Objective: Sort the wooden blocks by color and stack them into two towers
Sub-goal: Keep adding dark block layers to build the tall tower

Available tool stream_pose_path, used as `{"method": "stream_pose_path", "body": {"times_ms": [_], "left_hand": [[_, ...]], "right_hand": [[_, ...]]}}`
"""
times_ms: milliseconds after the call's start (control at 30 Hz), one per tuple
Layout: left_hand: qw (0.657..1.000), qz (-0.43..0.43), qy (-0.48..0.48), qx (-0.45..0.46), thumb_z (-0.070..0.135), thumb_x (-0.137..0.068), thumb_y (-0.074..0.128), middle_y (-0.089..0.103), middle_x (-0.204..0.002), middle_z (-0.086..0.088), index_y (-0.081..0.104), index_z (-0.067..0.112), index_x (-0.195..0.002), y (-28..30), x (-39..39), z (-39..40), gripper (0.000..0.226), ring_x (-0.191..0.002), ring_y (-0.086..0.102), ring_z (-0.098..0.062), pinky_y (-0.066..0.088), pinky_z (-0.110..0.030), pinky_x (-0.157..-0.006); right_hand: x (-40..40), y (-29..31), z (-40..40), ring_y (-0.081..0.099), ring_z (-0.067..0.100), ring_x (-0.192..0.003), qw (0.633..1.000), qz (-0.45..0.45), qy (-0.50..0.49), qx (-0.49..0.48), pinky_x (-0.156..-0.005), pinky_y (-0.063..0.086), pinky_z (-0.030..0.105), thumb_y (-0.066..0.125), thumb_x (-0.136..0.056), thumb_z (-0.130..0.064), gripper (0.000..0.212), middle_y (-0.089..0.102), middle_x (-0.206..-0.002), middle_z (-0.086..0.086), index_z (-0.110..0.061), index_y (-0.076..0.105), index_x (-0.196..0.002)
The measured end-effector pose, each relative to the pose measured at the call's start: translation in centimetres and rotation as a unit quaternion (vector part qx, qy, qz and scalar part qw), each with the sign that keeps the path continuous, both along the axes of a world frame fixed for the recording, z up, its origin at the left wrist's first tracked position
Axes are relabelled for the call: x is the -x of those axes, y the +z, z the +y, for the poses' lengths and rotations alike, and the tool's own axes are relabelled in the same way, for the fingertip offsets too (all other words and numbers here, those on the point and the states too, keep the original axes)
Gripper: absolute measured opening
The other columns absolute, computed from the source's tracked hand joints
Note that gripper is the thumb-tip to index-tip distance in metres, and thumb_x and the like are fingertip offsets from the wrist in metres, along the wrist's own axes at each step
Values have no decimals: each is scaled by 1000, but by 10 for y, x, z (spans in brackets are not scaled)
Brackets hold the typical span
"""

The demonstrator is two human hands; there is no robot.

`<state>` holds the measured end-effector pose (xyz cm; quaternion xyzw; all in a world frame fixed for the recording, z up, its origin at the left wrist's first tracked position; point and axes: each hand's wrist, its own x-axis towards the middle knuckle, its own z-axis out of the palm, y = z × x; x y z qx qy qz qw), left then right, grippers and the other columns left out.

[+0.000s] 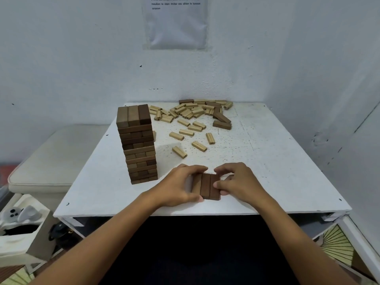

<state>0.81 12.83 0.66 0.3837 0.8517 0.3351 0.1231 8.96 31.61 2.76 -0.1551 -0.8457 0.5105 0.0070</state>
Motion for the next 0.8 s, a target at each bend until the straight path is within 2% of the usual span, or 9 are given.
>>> {"method": "stream_pose_path", "body": {"times_ms": [67,133,200,300,500,667,800], "left_hand": [[1000,-5,12,-9,26,-71,84,55,-126,11,47,34,-139,2,-1,-1,78,-90,48,9,36,-7,-75],[999,-16,29,-26,20,-70,85,55,-121,15,50,31,-137,4,-5,-2,77,-84,52,11,42,-8,-76],[998,-18,40,-39,14,-69,84,55,-116,17,54,26,-134,5,-8,-2,72,-91,55,6,47,-13,-83],[998,-1,44,-42,14,-69,83,62,-121,10,62,22,-125,4,-11,-2,60,-106,56,-5,50,-24,-88],[999,9,41,-33,18,-68,84,62,-123,5,68,17,-119,5,-8,-5,53,-108,58,-9,51,-26,-86],[998,19,48,-30,20,-70,85,62,-119,6,73,15,-110,3,-9,-7,42,-103,58,-8,50,-20,-86],[997,37,59,-30,34,-71,84,62,-127,2,75,15,-106,4,-16,-6,40,-112,56,-7,46,-18,-93]], "right_hand": [[0,-2,-1,68,12,-59,1000,2,-17,8,-51,49,12,78,-75,0,34,67,-95,6,-7,71,-108],[-1,-5,-2,68,13,-54,999,4,-30,11,-51,48,12,80,-74,-2,29,67,-85,5,-8,71,-102],[-1,-9,-3,69,13,-53,999,8,-37,13,-52,49,14,80,-74,-4,26,67,-81,6,-10,70,-98],[-1,-12,-4,70,16,-55,999,17,-46,20,-54,52,16,81,-74,-4,26,68,-82,7,-8,70,-98],[1,-12,-7,70,20,-61,999,18,-47,19,-52,52,16,81,-74,-1,29,68,-86,10,-6,71,-101],[2,-11,-7,71,20,-59,999,13,-42,15,-55,54,20,82,-73,-2,28,69,-86,12,-8,71,-98],[3,-10,-10,71,23,-62,998,16,-51,20,-53,53,18,82,-72,-2,24,67,-88,14,-10,70,-91]]}}
